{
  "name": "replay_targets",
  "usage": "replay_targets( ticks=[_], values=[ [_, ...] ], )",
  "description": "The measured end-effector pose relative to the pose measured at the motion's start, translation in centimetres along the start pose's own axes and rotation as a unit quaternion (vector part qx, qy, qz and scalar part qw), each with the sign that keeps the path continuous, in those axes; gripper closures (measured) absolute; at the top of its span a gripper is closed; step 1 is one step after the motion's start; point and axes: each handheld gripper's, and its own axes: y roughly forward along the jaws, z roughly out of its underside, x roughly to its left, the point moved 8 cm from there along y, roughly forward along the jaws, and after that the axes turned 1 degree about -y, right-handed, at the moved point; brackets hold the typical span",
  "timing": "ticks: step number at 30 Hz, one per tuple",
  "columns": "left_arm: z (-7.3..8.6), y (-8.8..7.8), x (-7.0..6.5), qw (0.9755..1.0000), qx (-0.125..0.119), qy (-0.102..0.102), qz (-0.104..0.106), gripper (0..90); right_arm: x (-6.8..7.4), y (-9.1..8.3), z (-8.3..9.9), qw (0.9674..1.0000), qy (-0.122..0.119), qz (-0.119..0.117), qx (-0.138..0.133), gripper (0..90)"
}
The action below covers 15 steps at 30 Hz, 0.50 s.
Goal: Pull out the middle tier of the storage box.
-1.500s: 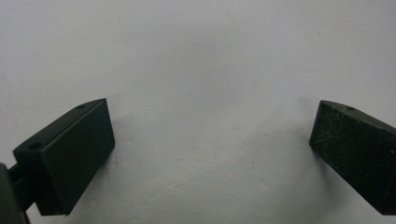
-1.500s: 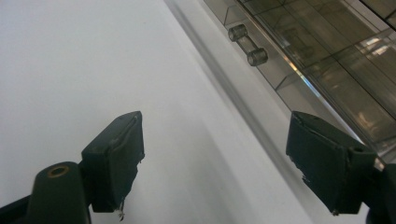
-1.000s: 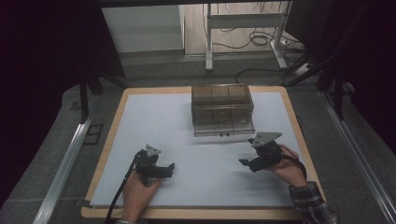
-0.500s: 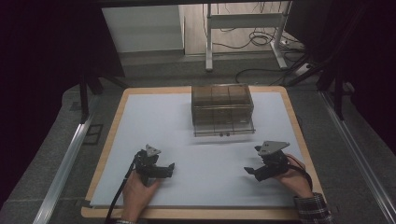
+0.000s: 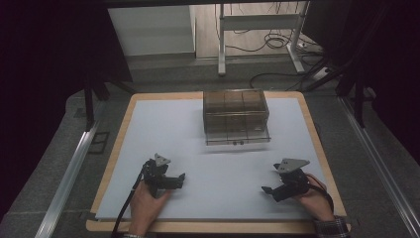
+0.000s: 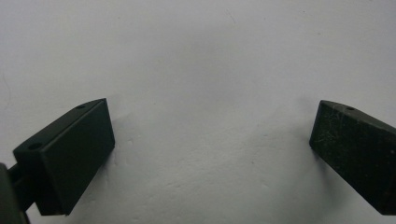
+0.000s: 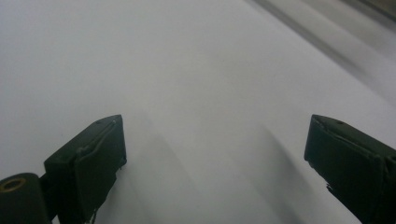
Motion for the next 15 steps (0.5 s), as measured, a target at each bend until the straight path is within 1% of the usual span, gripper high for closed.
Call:
replay_targets(
  ticks=[3, 6, 7, 9, 15],
  values=[
    [0.00, 0.00, 0.00, 1.0000, 0.000, 0.000, 0.000, 0.0, 0.24, 0.14, 0.45, 1.0000, 0.003, -0.001, 0.005, 5.0],
    [-0.01, 0.00, 0.00, 1.0000, 0.000, 0.000, 0.001, 0.0, 0.28, 0.15, 0.56, 1.0000, 0.008, -0.005, 0.000, 5.0],
    [-0.01, 0.00, 0.00, 1.0000, 0.000, 0.000, 0.001, 0.0, 0.26, 0.21, 0.65, 0.9998, 0.015, -0.010, -0.002, 4.9],
    [-0.01, 0.00, 0.00, 1.0000, 0.000, 0.000, 0.001, 0.0, 0.17, 0.29, 0.69, 0.9997, 0.021, -0.015, 0.001, 4.5],
    [0.00, 0.00, 0.00, 1.0000, 0.000, -0.001, 0.001, 0.0, 0.21, 0.30, 0.75, 0.9997, 0.020, -0.014, -0.001, 4.4]
  ],
)
